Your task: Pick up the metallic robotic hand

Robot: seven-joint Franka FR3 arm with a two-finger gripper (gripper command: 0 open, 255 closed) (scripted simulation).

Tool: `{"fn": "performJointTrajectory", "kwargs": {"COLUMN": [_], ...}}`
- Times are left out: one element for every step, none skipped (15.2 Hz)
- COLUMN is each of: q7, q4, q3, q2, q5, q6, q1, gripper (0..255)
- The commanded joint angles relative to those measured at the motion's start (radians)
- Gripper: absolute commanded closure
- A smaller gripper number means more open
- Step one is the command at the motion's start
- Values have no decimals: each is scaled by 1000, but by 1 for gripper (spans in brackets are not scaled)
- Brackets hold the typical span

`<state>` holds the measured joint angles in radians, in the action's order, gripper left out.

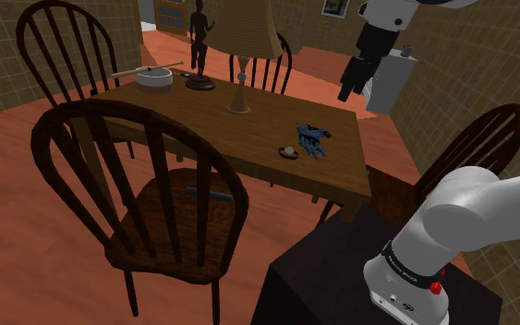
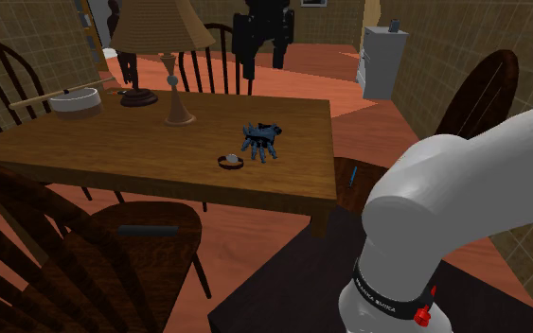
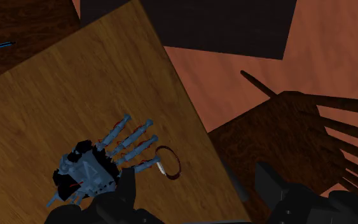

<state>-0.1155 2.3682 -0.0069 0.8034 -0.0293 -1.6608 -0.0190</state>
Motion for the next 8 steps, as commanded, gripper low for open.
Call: {"fn": "performJointTrajectory", "kwargs": {"q7": [0,15,30,45,60,74,89,103], "q4": [0,-5,-10,-16,-23,-31,-40,-49], "q3": [0,-6,-11,-17,-24,-30,-37,-44], "q2": [0,-34,-68,-102,-137,-171,-206,-240], "q5": [0,-2,-4,-5,-6,-8,-9,-9], "q6": [0,-21,-40,-60,-78,-96,-113,-130], "q1": [0,12,25,37,48,60,71,82], "gripper": [0,0,0,0,0,0,0,0]}}
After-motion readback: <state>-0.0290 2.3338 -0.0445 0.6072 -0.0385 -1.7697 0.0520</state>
